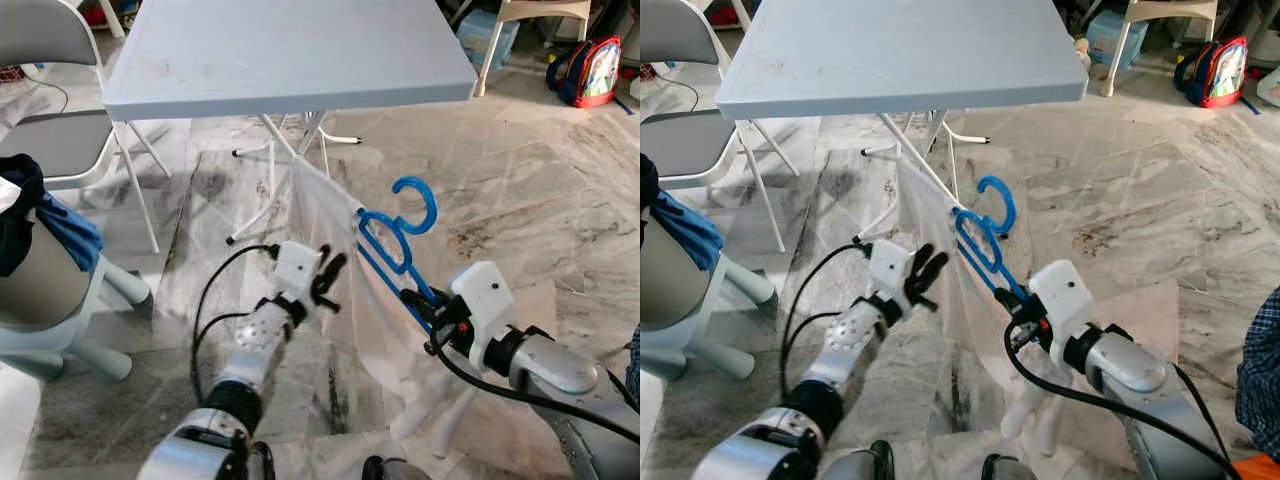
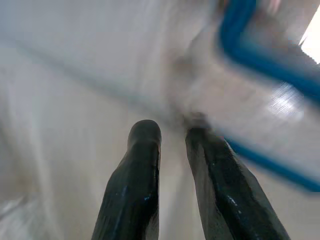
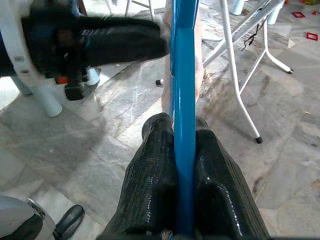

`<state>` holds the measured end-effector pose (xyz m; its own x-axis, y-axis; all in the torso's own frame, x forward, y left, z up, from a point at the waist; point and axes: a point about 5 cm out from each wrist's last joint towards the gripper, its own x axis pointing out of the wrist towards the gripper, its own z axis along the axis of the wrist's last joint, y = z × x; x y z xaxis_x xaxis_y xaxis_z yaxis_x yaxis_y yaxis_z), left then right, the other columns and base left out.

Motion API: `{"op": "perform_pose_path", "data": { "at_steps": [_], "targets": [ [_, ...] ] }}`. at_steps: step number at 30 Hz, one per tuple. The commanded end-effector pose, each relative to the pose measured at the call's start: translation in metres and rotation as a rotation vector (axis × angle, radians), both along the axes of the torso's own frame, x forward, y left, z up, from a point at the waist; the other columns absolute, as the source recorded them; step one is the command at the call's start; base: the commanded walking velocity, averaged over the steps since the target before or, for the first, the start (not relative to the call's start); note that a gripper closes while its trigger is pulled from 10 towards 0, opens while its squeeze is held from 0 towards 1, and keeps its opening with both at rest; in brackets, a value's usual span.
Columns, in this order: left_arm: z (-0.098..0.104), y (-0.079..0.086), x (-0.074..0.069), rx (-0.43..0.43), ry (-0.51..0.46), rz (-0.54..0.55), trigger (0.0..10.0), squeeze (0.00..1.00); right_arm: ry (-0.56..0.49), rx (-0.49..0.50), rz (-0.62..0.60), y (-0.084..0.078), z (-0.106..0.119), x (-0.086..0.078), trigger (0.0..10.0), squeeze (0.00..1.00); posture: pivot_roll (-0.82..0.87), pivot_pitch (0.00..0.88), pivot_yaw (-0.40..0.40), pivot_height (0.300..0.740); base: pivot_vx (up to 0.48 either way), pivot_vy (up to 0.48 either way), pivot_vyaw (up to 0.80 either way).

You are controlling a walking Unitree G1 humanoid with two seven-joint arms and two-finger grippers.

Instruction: Hang hanger

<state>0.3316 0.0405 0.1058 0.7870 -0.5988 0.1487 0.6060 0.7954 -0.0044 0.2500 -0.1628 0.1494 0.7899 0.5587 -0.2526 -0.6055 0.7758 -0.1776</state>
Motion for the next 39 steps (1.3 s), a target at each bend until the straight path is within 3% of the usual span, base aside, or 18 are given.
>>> {"op": "perform_pose_path", "data": {
  "at_steps": [1, 8, 23, 24, 25, 39],
  "targets": [
    [0.004, -0.003, -0.005, -0.007, -0.050, -0.028, 10.0, 1.00, -0.011, -0.019, 0.034, 0.005, -0.002, -0.005, 10.0, 0.00, -0.12, 0.223, 0.003, 0.740, 0.000, 0.000, 0.00],
    [0.000, -0.001, -0.009, 0.009, -0.059, -0.041, 10.0, 1.00, 0.000, -0.019, 0.034, 0.008, -0.007, -0.005, 10.0, 0.00, -0.11, 0.225, 0.004, 0.740, 0.000, 0.000, 0.00],
    [0.005, 0.009, 0.008, 0.128, -0.070, 0.075, 10.0, 1.00, 0.017, -0.007, 0.072, 0.010, -0.007, -0.011, 10.0, 0.00, -0.12, 0.229, 0.007, 0.740, 0.000, 0.000, 0.00],
    [0.005, 0.009, 0.007, 0.125, -0.063, 0.069, 0.2, 0.35, 0.019, -0.006, 0.072, 0.011, -0.007, -0.011, 10.0, 0.00, -0.12, 0.229, 0.007, 0.740, 0.000, 0.000, 0.00],
    [0.004, 0.008, 0.007, 0.130, -0.056, 0.062, 0.0, 0.00, 0.021, -0.005, 0.074, 0.011, -0.007, -0.012, 10.0, 0.00, -0.12, 0.229, 0.007, 0.740, 0.000, 0.000, 0.00],
    [0.001, 0.013, 0.010, 0.132, -0.037, 0.088, 0.0, 0.00, 0.012, -0.028, 0.047, 0.008, -0.008, -0.008, 10.0, 0.00, -0.12, 0.223, -0.001, 0.740, 0.000, 0.000, 0.00]
  ]
}}
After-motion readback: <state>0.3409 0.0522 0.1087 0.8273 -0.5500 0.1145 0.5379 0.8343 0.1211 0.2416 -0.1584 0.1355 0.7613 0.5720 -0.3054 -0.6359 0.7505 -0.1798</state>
